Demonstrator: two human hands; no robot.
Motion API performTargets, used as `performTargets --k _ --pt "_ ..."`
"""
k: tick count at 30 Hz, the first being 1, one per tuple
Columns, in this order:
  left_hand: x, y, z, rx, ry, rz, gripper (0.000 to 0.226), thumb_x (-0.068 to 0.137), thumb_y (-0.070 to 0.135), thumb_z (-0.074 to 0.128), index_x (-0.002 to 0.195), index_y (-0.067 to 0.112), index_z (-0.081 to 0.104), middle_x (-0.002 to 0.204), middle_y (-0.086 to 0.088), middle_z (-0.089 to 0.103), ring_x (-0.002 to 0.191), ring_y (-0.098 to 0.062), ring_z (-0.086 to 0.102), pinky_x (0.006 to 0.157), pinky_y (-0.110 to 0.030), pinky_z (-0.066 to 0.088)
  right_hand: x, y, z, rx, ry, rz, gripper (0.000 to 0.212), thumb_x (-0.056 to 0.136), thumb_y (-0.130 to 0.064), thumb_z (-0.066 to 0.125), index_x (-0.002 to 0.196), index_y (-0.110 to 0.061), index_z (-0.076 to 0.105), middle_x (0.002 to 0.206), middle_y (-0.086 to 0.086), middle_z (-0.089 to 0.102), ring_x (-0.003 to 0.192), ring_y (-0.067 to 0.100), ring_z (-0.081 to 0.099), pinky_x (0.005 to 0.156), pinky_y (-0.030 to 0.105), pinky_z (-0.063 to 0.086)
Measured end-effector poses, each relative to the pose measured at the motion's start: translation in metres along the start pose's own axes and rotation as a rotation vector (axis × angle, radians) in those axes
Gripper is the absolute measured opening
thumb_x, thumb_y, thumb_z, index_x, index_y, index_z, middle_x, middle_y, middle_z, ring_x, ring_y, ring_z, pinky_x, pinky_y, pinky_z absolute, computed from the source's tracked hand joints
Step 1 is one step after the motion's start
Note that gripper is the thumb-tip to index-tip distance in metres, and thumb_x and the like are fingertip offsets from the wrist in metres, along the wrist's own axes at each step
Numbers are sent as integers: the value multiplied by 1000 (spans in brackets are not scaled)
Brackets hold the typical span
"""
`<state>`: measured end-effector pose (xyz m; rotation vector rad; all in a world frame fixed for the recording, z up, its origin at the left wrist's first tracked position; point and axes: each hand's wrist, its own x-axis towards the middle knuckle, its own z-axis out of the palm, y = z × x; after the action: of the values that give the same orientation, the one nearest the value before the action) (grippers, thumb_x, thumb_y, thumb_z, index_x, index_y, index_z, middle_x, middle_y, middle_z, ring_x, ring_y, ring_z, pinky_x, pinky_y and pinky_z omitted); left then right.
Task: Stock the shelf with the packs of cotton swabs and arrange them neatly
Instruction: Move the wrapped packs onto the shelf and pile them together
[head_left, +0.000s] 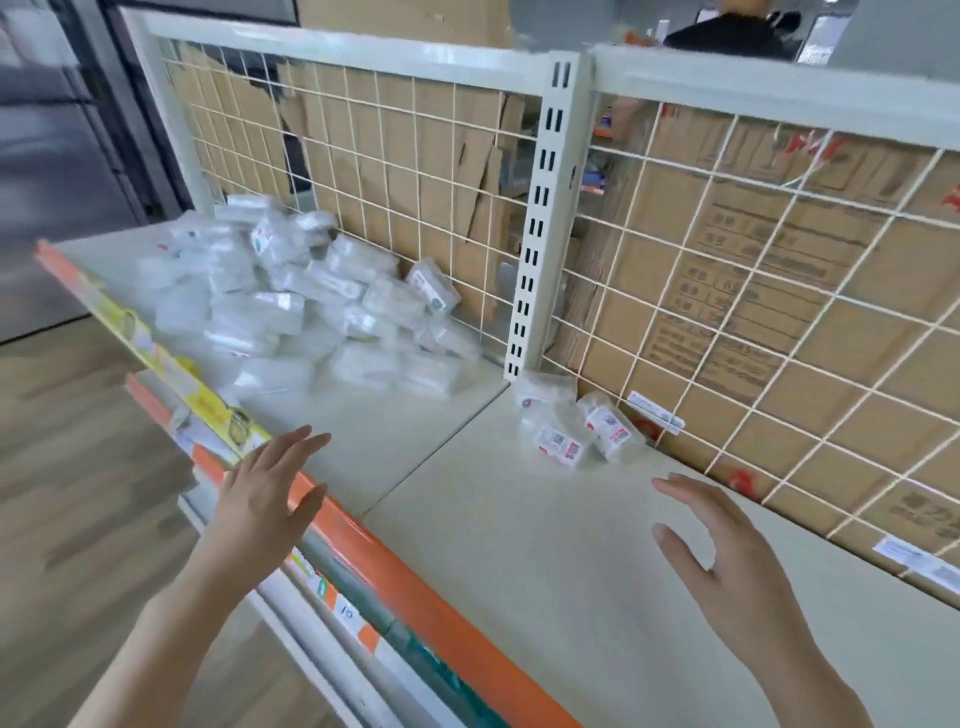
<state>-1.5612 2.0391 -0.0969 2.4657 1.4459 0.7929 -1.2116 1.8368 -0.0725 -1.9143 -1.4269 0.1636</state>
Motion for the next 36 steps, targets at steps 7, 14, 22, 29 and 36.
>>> performTargets --k 7,14,22,29,36 --pt "25 -41 -7 -23 48 -30 43 84 14 67 126 14 57 132 -11 54 117 -38 51 94 -52 39 42 -36 41 26 -79 -142 30 89 -35 54 115 -51 50 127 -32 46 120 -13 39 91 -1 26" --pt "87 -104 5 -76 -59 29 51 79 44 46 126 24 53 130 -7 55 115 -32 52 87 -49 46 105 -77 116 71 -135 -119 28 90 -38 53 115 -49 50 130 -21 50 125 -6 40 98 5 27" --pt "148 -164 12 -47 -251 205 72 78 62 34 143 32 35 153 9 22 139 -12 24 110 -28 18 184 -115 211 -117 -186 19 44 92 -24 57 134 -28 45 150 -4 25 139 8 20 106 20 22" --pt "156 -170 16 -5 -248 333 59 75 51 44 125 20 56 110 5 63 104 -10 45 87 -24 31 204 -128 244 -340 -222 122 59 92 -27 54 146 -27 29 152 11 21 143 27 15 110 32 23" --pt "155 -174 22 -99 -264 316 75 74 64 34 138 25 45 118 10 51 106 -17 49 90 -30 38 180 -132 231 -326 -199 166 55 84 -40 62 136 -37 42 117 -5 45 115 17 43 88 25 37"
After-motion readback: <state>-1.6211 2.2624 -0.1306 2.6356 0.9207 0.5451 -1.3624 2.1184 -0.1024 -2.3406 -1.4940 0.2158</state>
